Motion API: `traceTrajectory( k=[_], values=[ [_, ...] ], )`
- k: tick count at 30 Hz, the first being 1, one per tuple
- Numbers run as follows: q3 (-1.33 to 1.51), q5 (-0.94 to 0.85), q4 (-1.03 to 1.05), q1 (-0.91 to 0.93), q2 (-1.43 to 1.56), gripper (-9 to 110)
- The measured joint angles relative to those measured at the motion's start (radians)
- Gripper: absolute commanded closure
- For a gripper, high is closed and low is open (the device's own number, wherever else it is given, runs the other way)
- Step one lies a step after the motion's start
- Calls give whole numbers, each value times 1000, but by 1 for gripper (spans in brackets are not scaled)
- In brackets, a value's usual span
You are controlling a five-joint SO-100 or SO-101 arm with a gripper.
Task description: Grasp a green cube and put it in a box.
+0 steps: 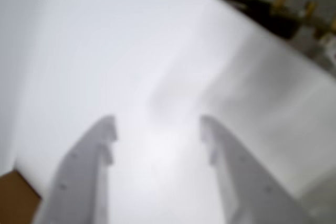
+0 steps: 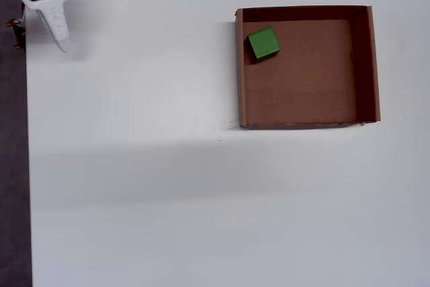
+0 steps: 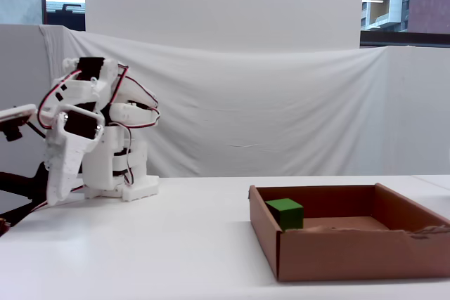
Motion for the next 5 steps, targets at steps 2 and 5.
traceTrajectory(
  k=[2, 5],
  values=[
    [0, 0, 0, 0, 0, 80],
    [0, 0, 0, 0, 0, 80]
  ],
)
